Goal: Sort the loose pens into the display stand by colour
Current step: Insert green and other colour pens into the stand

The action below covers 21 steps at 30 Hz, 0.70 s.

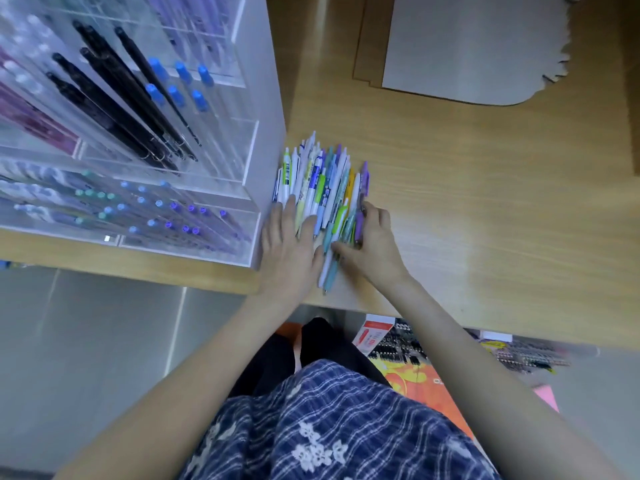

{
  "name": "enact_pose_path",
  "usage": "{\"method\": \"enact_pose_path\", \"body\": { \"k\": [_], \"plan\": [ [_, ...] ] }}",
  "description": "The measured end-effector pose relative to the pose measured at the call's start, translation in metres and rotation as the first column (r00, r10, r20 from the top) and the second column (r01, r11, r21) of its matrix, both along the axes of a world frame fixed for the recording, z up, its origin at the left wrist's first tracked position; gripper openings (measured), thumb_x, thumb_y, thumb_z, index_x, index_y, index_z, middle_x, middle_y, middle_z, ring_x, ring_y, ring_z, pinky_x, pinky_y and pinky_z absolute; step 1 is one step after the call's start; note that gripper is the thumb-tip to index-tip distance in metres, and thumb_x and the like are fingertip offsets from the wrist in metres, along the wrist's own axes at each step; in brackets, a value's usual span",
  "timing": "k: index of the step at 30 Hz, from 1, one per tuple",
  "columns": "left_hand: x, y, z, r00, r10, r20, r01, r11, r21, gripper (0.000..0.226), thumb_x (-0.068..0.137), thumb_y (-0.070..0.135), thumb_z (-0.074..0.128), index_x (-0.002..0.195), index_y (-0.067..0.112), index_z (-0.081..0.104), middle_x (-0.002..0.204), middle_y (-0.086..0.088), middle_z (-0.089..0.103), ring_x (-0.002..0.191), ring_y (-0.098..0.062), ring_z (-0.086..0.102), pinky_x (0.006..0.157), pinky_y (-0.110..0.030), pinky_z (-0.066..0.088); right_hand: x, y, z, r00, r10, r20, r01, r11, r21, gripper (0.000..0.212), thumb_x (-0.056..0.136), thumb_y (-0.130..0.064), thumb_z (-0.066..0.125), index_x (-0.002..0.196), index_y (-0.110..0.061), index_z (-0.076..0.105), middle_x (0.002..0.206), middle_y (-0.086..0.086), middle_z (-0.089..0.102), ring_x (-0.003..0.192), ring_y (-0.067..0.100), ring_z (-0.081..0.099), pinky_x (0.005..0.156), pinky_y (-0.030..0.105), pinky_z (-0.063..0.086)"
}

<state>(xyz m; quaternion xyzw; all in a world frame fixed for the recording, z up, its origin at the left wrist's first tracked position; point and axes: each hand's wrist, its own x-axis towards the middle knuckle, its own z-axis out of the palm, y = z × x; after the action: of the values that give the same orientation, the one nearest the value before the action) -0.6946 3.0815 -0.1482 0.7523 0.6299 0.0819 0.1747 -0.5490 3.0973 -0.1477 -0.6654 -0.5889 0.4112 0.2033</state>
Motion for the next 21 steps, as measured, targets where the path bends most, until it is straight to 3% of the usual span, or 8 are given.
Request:
{"method": "enact_pose_path", "body": {
  "k": [2,5,7,10,13,16,21],
  "plan": [
    [0.001,-0.004,0.000,0.999,-0.033,-0.025,0.034,0.999,0.036,0.035,0.077,0.017,0.058,0.109,0.002,0.061,0.131,-0.026,0.048,0.119,-0.046,0.048,0.090,-0.057,0.045,-0.009,-0.003,-0.005,0.997,-0.046,0.058,0.045,0.999,0.012,0.090,0.069,-0.014,0.078,0.142,-0.006,0.025,0.127,0.013,0.033,0.120,0.022,0.033,0.097,0.028,0.037],
    [-0.004,-0.008,-0.002,1.000,-0.024,0.002,0.024,0.999,0.036,0.042,0.077,0.021,0.037,0.107,0.008,0.063,0.124,-0.019,0.056,0.117,-0.036,0.052,0.088,-0.047,0.046,-0.020,-0.003,-0.009,0.985,-0.092,0.147,0.088,0.996,0.034,0.089,0.069,-0.018,0.075,0.141,-0.004,0.025,0.127,0.014,0.032,0.116,0.029,0.038,0.085,0.038,0.046],
    [-0.010,-0.007,-0.005,0.999,-0.044,0.015,0.043,0.997,0.069,0.041,0.072,0.015,0.040,0.106,0.011,0.062,0.121,-0.016,0.057,0.116,-0.029,0.046,0.089,-0.040,0.044,-0.024,-0.005,-0.010,0.978,-0.099,0.184,0.093,0.995,0.041,0.082,0.072,-0.016,0.071,0.139,-0.003,0.027,0.128,0.015,0.031,0.113,0.032,0.042,0.078,0.038,0.047],
    [-0.013,-0.003,-0.008,0.997,-0.017,0.071,0.012,0.997,0.076,0.032,0.070,0.003,0.057,0.102,0.006,0.062,0.119,-0.021,0.055,0.114,-0.030,0.041,0.092,-0.043,0.042,-0.016,-0.015,-0.012,0.954,-0.054,0.295,0.031,0.996,0.081,0.068,0.078,-0.010,0.061,0.139,-0.006,0.030,0.130,0.014,0.033,0.108,0.033,0.047,0.068,0.036,0.044],
    [0.000,0.005,-0.001,0.994,0.092,0.060,-0.092,0.996,0.005,0.045,0.083,0.010,0.060,0.126,0.001,0.049,0.139,-0.030,0.033,0.130,-0.045,0.030,0.107,-0.049,0.028,0.005,-0.022,-0.013,0.926,0.036,0.377,-0.084,0.990,0.114,0.063,0.085,-0.012,0.058,0.142,-0.011,0.031,0.129,0.013,0.036,0.098,0.031,0.053,0.060,0.030,0.037],
    [0.018,0.025,0.009,0.956,0.283,0.075,-0.263,0.943,-0.204,0.062,0.095,0.031,0.046,0.146,0.010,0.018,0.153,-0.025,0.000,0.141,-0.036,0.005,0.113,-0.044,0.011,0.021,-0.021,-0.012,0.958,0.055,0.282,-0.096,0.986,0.134,0.062,0.088,-0.015,0.058,0.143,-0.011,0.031,0.126,0.014,0.039,0.096,0.031,0.054,0.064,0.033,0.041],
    [0.029,0.041,0.008,0.943,0.329,-0.048,-0.332,0.923,-0.195,0.063,0.091,0.037,0.050,0.144,0.017,0.022,0.149,-0.021,0.013,0.131,-0.036,0.020,0.104,-0.047,0.025,0.037,-0.009,-0.010,0.983,-0.139,0.117,0.126,0.985,0.118,0.066,0.088,-0.016,0.063,0.143,-0.006,0.029,0.128,0.015,0.045,0.106,0.027,0.051,0.078,0.021,0.035]
  ]
}}
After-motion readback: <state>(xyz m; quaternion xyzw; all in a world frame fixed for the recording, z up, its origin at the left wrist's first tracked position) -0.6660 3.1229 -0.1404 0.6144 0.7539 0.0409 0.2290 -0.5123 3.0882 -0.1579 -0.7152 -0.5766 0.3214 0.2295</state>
